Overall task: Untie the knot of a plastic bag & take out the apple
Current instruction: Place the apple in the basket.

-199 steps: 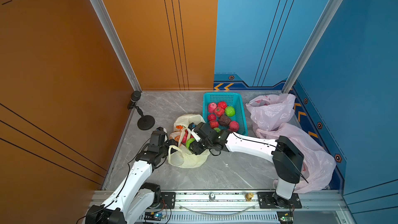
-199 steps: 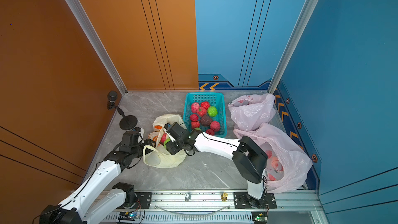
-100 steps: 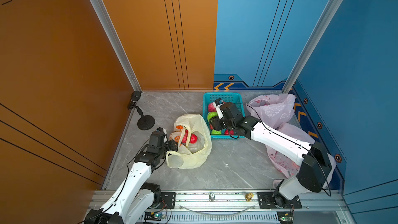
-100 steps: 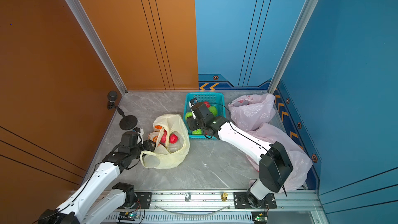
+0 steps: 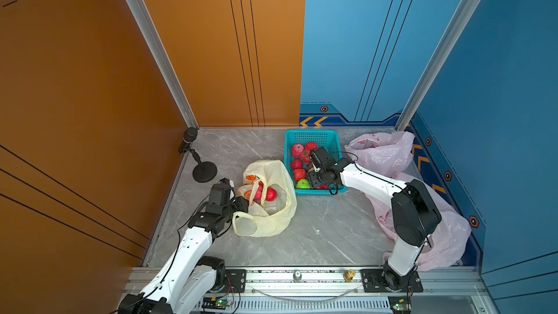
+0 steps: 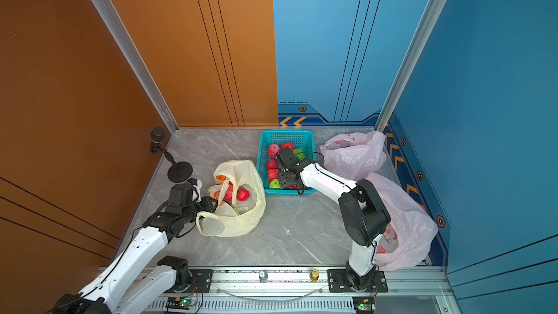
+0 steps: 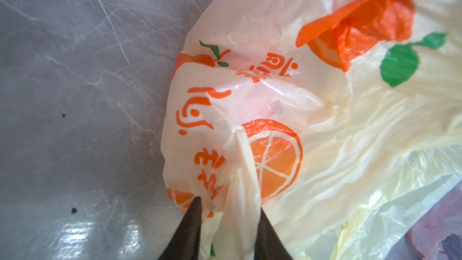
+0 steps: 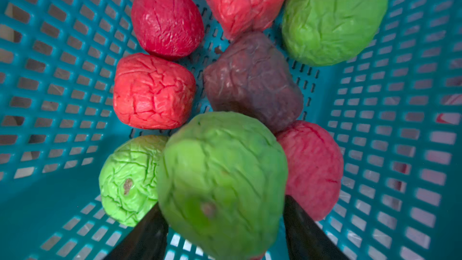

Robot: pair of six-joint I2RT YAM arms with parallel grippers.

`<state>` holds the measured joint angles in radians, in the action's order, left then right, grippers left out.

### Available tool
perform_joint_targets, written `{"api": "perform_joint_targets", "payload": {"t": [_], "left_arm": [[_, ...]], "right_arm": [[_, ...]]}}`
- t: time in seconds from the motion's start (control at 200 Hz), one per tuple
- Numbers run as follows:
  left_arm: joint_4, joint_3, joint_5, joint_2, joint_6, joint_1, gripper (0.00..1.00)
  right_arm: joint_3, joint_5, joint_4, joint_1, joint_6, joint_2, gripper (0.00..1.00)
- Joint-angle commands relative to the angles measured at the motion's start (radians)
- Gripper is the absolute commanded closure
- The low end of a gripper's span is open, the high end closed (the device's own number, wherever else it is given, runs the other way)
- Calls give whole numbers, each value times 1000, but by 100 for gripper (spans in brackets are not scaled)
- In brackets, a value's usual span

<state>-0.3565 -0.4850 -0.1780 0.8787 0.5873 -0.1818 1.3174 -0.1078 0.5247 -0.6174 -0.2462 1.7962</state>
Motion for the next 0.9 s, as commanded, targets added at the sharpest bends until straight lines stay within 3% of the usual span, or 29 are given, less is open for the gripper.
{"api": "perform_joint_targets", "payload": {"t": [0.0,0.285,0.646,0.711,0.811,0.896], "left_arm": [[2,-25,-27,18,-21,6,70],[4,-56,-36,31,-44,1,82],[29,-135,-49,114,-110,0,100],[43,-144,-66,127,-113,-2,100],[48,-187,-83,141,-126,-13,100],[48,-251,-90,162,-145,-38,100]], "right_arm": [[15,101,-3,9,13,-62,24],[30,316,-65,-65,51,-210,16],[216,368,-97,-124,17,22,16],[245,372,-111,-124,6,55,24],[265,378,-106,-123,-11,81,51],[238,365,-117,-123,-28,72,66]]}}
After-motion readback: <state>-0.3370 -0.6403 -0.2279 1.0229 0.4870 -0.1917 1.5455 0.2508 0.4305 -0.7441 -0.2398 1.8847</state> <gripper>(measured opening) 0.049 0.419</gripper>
